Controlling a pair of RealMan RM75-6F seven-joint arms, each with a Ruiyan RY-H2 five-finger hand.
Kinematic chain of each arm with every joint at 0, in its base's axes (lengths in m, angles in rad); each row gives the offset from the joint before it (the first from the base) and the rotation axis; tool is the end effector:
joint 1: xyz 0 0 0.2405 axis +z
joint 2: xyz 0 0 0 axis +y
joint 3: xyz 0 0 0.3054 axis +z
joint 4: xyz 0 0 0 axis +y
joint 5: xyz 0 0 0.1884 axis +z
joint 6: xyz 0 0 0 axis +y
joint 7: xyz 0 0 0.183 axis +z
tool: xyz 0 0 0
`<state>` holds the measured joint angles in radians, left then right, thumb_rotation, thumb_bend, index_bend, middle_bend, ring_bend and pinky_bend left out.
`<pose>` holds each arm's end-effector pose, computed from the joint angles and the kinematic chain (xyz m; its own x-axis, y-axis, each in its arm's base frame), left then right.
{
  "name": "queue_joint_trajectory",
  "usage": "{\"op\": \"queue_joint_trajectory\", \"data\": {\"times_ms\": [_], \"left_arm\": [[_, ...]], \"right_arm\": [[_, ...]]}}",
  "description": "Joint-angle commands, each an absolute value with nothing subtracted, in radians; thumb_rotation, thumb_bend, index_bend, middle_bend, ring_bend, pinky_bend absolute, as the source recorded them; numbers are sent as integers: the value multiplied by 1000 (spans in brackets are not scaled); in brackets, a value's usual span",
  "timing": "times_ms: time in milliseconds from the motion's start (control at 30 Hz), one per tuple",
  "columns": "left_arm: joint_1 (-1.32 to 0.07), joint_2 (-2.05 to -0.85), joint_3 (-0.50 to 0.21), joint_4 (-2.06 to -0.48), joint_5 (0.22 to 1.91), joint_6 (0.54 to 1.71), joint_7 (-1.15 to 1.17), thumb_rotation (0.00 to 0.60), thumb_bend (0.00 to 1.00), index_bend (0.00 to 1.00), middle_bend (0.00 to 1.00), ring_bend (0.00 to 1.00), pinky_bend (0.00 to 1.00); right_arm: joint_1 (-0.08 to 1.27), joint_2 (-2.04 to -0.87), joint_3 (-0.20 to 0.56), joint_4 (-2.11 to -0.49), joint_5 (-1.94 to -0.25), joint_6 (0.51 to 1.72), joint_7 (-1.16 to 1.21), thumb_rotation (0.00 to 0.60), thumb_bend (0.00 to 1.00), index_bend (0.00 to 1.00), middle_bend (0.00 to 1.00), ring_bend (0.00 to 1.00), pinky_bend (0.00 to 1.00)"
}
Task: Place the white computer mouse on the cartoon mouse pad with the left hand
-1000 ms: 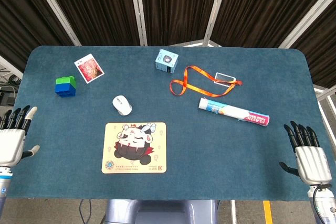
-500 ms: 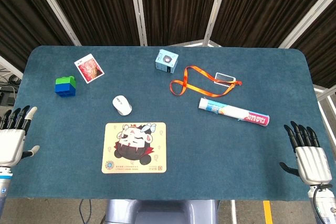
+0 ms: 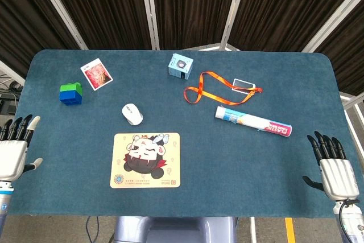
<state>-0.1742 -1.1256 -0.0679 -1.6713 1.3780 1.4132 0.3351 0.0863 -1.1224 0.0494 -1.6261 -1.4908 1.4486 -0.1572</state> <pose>-0.3372 0.2542 0.1907 0.6131 0.0373 0.7891 0.7894 0.0088 -0.6138 -0.3475 -0.2220 0.1921 0.5184 -0.0391 0.8543 -0.8551 -0.0089 0.5185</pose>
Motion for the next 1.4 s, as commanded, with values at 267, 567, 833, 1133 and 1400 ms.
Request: {"op": "queue_joint_trajectory", "data": {"times_ms": [267,567,833,1133,1400], "left_arm": [[-266,-1066,-90,-1693,1406,1296,335,600,0,9,0,0,0],[-480,-1098,-174,-1638,1424,1104,423,600,83,121,0,0,0],[-658,-1194,-211,-1532,1364,903,500,600,86,178,0,0,0],[-806,-1349,-197,-1377,1273,755,620,600,127,218,0,0,0],[-901,-1493,-183,-1214,1185,681,704,600,132,253,0,0,0]], "right_arm": [[87,-1123,49,-1625,-1491,1449,-158,600,88,0,0,0,0],[87,-1120,48,-1626,-1491,1446,-152,600,88,0,0,0,0],[87,-1116,47,-1625,-1492,1444,-143,600,87,0,0,0,0],[87,-1114,47,-1627,-1488,1441,-134,600,87,0,0,0,0],[89,-1111,49,-1629,-1482,1435,-125,600,89,0,0,0,0]]}}
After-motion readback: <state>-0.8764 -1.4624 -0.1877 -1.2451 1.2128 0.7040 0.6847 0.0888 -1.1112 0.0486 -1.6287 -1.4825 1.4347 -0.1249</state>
